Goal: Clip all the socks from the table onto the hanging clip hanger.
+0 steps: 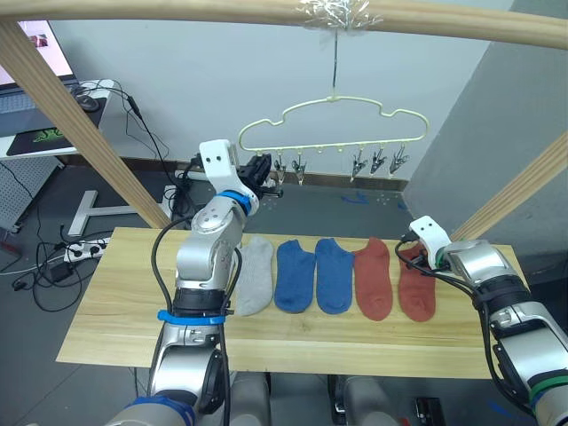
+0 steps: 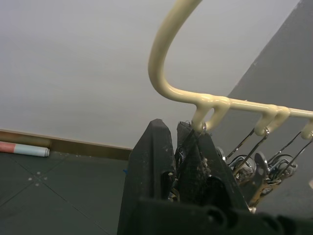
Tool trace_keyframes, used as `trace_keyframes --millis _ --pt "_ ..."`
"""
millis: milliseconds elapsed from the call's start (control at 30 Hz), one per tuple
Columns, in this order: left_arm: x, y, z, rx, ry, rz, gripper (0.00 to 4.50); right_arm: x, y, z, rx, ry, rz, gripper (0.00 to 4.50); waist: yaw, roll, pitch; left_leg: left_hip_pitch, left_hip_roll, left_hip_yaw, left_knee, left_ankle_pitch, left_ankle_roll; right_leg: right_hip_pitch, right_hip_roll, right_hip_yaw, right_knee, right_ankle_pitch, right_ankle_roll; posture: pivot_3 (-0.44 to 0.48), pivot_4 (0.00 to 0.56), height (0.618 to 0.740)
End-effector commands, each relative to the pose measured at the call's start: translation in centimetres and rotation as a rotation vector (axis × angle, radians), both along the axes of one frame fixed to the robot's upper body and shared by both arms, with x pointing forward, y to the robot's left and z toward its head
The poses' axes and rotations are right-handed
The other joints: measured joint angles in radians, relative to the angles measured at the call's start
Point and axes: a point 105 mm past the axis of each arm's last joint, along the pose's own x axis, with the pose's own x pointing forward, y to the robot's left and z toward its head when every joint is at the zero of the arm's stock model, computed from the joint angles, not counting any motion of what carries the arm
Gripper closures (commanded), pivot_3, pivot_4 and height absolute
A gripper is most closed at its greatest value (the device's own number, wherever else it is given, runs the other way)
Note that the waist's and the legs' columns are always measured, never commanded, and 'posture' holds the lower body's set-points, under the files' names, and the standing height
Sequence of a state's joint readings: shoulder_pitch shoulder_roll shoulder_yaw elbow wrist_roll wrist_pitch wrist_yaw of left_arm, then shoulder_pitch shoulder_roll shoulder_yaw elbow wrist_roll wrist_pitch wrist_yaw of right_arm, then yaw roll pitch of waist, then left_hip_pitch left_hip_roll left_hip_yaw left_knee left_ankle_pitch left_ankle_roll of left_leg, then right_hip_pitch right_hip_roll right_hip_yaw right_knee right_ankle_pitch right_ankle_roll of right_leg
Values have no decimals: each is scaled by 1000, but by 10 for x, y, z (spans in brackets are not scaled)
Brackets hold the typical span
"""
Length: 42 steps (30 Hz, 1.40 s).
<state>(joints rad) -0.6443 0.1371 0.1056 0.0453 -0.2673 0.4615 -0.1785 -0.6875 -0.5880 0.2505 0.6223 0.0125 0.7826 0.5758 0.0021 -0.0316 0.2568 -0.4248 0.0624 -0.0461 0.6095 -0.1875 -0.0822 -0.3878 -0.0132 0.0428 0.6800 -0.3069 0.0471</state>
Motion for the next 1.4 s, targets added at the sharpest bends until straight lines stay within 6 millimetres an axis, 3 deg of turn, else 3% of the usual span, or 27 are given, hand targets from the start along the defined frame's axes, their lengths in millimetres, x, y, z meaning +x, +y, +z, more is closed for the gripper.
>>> trace_keyframes --millis 33,133,233,600,800,1067,1400 --pt "-2 8 5 0 -15 14 4383 -12 -6 -15 -3 61 -25 4451 0 0 0 0 0 0 0 0 0 0 0 0 0 0 0 114 268 740" --pt "-2 7 5 0 -16 11 4383 -11 -3 -13 8 60 -16 4451 0 0 0 0 0 0 0 0 0 0 0 0 0 0 0 114 263 740" --pt "-1 6 6 -1 -17 10 4383 -14 0 -12 9 86 -13 3934 -1 0 0 0 0 0 0 0 0 0 0 0 0 0 0 113 259 740" --pt "3 3 5 1 -23 2 4383 -6 1 14 6 42 40 71 -2 0 0 0 0 0 0 0 0 0 0 0 0 0 0 98 243 740" --pt "3 1 6 1 -30 -3 4383 -3 -1 21 5 47 68 28 -3 0 0 0 0 0 0 0 0 -1 0 0 0 0 0 103 241 740" --pt "2 0 8 1 -34 -5 4383 -7 -3 -8 31 120 64 28 -2 0 0 0 0 0 0 0 0 -1 0 0 0 0 0 118 243 740" --pt "2 3 9 2 -37 8 4383 -5 1 -15 22 145 67 28 -3 -1 0 2 0 0 0 1 -1 2 0 0 0 2 2 127 241 740"
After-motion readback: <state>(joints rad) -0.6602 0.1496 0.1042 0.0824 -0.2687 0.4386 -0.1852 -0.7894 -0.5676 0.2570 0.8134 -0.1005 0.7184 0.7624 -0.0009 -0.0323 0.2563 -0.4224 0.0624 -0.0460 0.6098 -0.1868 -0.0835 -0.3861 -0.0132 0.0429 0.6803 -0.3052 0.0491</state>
